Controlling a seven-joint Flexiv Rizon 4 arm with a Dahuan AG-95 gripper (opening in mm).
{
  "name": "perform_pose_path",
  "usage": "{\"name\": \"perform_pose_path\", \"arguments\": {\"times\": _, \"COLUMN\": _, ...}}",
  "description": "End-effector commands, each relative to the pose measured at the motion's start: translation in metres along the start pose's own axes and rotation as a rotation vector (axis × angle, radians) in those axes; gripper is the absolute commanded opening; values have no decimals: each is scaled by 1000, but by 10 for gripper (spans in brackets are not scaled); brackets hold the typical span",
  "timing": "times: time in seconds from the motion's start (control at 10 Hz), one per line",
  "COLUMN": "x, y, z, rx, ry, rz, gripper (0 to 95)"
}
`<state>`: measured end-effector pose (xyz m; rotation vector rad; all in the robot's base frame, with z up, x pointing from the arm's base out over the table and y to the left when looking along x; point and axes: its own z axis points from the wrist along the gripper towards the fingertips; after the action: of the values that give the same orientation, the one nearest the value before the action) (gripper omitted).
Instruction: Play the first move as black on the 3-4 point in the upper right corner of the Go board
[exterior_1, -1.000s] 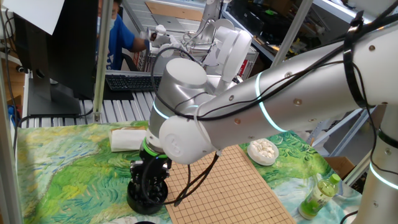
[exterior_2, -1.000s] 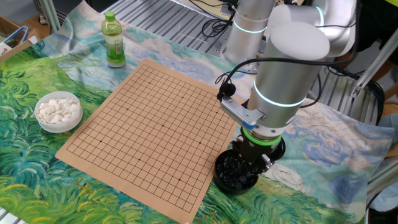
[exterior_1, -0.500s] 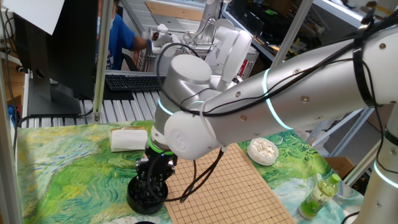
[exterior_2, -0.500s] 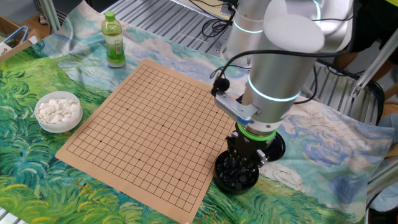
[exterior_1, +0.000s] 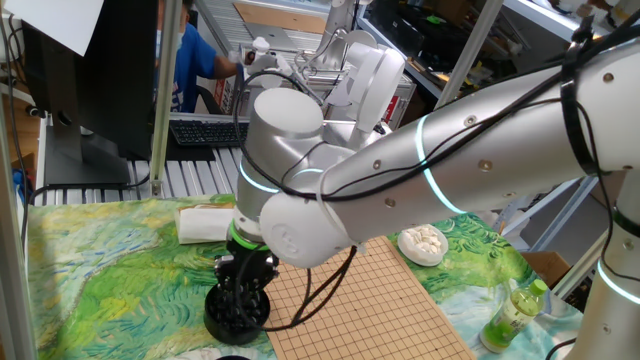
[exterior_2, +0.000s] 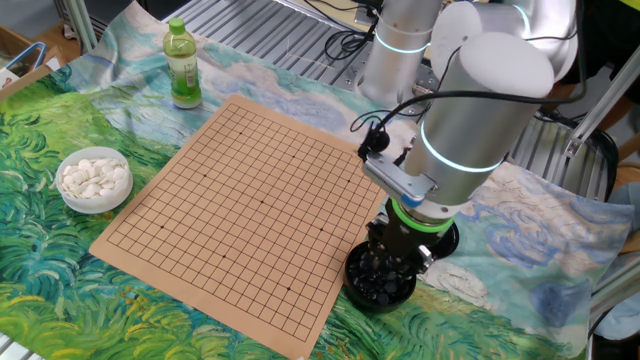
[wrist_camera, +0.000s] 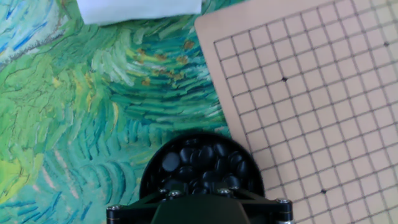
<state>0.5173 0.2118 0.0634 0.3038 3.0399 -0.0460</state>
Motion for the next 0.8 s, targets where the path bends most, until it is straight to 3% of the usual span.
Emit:
{"name": "perform_pose_path", "arguments": {"times": 0.1, "x": -10, "y": -4, "z": 2, "rx": 13, "ry": 5, "rz": -32, "gripper": 190}}
{"name": "perform_pose_path", "arguments": {"times": 0.8, "x": -16, "y": -20, "z": 10, "rx": 13, "ry": 7, "rz": -40, "gripper": 190}}
